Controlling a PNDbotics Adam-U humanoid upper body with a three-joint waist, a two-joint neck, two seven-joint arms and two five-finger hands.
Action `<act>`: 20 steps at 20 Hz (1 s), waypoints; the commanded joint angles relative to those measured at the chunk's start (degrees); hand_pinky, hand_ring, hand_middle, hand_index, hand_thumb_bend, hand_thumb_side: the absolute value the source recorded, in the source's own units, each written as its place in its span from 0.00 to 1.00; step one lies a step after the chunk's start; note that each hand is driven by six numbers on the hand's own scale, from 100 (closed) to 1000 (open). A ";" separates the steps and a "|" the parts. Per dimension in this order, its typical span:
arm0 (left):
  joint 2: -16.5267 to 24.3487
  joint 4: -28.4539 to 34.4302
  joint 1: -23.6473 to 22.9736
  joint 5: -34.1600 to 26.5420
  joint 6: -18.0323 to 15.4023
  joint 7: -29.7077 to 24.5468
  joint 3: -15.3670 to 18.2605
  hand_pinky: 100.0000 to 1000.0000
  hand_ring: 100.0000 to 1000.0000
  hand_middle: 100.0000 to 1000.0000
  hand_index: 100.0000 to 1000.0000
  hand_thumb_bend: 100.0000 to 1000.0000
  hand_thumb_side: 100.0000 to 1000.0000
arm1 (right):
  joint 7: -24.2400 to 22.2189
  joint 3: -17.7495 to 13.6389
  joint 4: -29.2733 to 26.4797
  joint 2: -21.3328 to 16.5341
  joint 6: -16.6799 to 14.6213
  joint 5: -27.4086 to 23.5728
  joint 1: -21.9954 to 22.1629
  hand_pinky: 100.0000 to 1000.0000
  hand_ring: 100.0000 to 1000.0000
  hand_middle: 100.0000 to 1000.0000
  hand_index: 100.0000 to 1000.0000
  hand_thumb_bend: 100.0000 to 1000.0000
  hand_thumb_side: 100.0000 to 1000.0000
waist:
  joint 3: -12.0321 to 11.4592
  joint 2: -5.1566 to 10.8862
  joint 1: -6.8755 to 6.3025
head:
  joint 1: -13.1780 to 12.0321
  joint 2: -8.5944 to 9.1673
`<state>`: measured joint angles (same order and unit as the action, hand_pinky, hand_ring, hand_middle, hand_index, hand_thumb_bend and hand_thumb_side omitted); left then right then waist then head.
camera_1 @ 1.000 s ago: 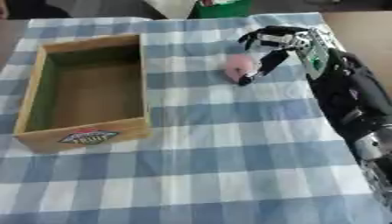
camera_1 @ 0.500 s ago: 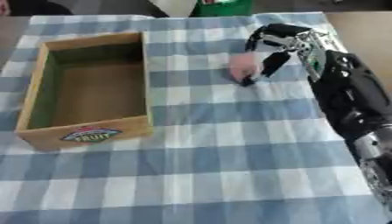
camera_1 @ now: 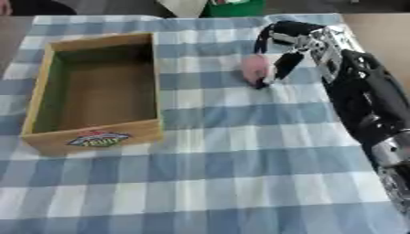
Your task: Pick up objects on the table and place them in the box.
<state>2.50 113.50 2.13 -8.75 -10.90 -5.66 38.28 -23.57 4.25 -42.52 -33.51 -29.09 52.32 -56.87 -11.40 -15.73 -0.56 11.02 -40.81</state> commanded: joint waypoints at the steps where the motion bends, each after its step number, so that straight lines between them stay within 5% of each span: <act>1: 0.62 1.09 0.51 0.10 0.04 -0.08 0.35 0.45 0.33 0.51 0.82 0.14 0.53 | -0.32 0.15 -1.01 -0.96 0.00 -0.99 -0.84 0.83 0.94 0.53 0.67 0.65 0.36 | -0.11 0.75 -0.04 | -0.12 -0.02; 11: 0.50 1.09 0.30 0.17 0.14 -0.02 0.35 0.45 0.33 0.51 0.82 0.13 0.52 | -4.08 0.42 -2.30 -0.96 0.74 -5.23 -1.35 0.84 0.92 0.50 0.65 0.34 0.50 | 0.04 0.79 -0.19 | -0.22 -0.06; 16: 0.48 1.09 0.22 0.17 0.18 -0.03 0.29 0.45 0.33 0.51 0.82 0.13 0.52 | -5.08 0.48 -3.52 -1.21 1.22 -7.72 -1.62 0.83 0.90 0.47 0.63 0.05 0.50 | 0.15 0.84 -0.29 | -0.21 0.04; 20: 0.50 1.09 0.12 0.17 0.17 0.03 0.27 0.45 0.33 0.51 0.82 0.13 0.52 | -5.62 0.33 -4.51 -1.33 2.23 -10.19 -1.92 0.83 0.89 0.45 0.60 0.01 0.52 | 0.18 0.98 -0.38 | -0.20 0.19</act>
<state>2.44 113.50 2.14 -8.74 -10.80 -5.70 38.28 -29.09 4.95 -45.39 -33.47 -27.20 43.34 -57.25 -11.28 -15.89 -0.90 10.94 -40.80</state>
